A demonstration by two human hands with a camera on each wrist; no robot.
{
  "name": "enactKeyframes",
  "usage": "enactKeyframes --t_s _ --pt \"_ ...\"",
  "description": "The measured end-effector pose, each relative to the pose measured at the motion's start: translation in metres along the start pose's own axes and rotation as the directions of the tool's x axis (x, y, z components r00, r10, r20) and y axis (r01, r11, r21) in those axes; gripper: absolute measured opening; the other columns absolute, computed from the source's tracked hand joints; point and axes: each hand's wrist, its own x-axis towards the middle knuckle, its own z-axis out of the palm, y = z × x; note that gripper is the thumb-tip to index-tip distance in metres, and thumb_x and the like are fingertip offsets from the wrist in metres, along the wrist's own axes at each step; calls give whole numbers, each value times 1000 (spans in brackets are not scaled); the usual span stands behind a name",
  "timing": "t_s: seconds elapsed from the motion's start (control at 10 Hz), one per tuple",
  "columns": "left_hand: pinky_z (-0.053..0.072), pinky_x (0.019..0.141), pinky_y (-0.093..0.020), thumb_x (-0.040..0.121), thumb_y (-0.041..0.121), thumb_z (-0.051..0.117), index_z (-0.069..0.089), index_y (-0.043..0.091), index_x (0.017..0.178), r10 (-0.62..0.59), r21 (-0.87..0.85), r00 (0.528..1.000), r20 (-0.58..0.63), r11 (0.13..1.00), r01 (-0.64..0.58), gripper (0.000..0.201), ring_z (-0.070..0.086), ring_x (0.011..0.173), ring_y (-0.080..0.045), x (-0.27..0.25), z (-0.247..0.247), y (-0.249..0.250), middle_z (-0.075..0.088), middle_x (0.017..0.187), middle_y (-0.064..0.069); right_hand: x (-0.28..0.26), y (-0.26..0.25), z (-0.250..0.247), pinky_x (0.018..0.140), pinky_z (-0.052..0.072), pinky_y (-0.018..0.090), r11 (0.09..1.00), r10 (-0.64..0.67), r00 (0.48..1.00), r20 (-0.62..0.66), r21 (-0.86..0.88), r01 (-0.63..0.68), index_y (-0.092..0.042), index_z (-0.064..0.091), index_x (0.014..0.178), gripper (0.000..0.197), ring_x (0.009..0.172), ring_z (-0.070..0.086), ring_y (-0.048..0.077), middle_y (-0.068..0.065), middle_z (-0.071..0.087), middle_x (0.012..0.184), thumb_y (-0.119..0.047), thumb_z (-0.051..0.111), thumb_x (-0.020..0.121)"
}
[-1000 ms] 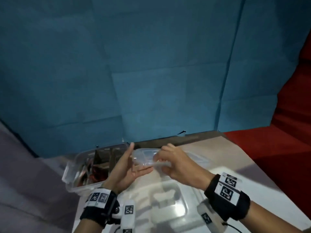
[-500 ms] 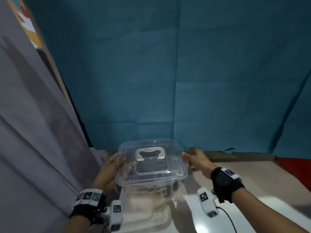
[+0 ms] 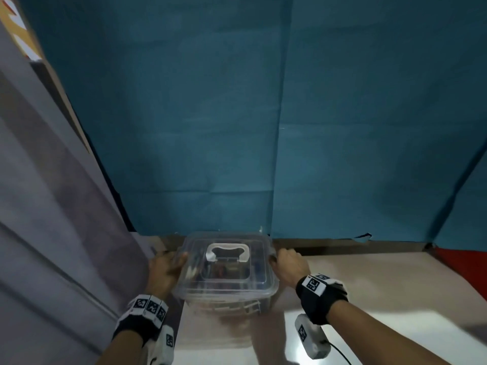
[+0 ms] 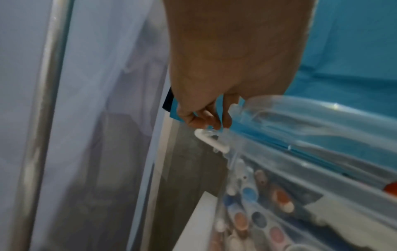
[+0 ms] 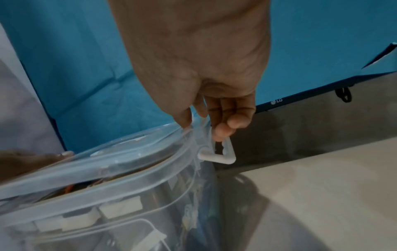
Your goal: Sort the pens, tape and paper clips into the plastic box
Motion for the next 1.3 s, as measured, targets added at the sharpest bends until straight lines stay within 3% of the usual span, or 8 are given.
enactKeyframes --t_s 0.3,0.5,0.7,0.8,0.9,1.1,1.2,1.3 --pt "55 84 -37 66 63 73 73 15 99 -246 -381 964 101 886 266 58 72 91 -23 6 14 -20 77 92 1 24 3 15 106 39 39 991 -31 998 51 130 24 -24 30 151 51 128 49 32 15 55 138 -36 39 103" --pt "61 77 -43 88 2 71 67 -5 104 -304 -696 927 221 617 368 17 69 84 -33 -3 13 -3 73 92 -18 5 9 9 80 49 36 776 159 949 272 560 -291 -11 49 132 47 104 61 33 14 63 117 -43 51 98" --pt "51 69 -33 77 16 86 67 0 82 -456 -615 877 152 651 445 26 60 62 -21 -1 18 -10 66 74 -12 -4 10 -7 55 46 31 475 189 856 481 718 -509 -7 58 93 26 70 57 20 6 59 81 -32 65 94" --pt "44 65 -35 77 22 86 60 3 69 -413 -490 910 33 787 375 34 53 67 -19 2 20 -5 59 72 -10 0 1 -7 72 55 41 513 255 884 393 720 -468 -4 62 107 29 88 63 27 12 67 106 -29 67 92" --pt "37 57 -28 87 23 78 61 2 75 -386 -289 921 -43 888 358 29 49 69 -18 0 22 6 57 76 -12 3 -11 -10 95 53 42 841 272 932 241 412 -352 0 65 118 47 111 64 35 18 66 122 -40 49 100" --pt "45 76 -36 96 30 64 60 -10 122 -412 -29 906 -91 911 412 48 62 92 -38 -5 21 34 65 104 -24 3 -23 -15 97 48 38 990 142 983 119 -43 -137 -7 64 123 33 122 58 34 15 60 132 -20 45 99" --pt "49 88 -38 103 28 53 68 -11 109 -367 62 928 -61 927 371 42 64 96 -37 -12 8 48 67 102 -27 9 -15 -24 94 50 37 997 75 980 183 -19 -73 -7 64 122 32 119 60 33 13 65 127 -24 52 98" --pt "48 95 -39 102 16 49 64 -4 122 -302 147 951 -63 940 308 31 62 111 -36 -11 10 66 66 117 -21 6 4 -40 67 54 34 986 -7 947 322 163 -48 -6 68 79 28 84 68 31 5 72 67 -27 61 96"
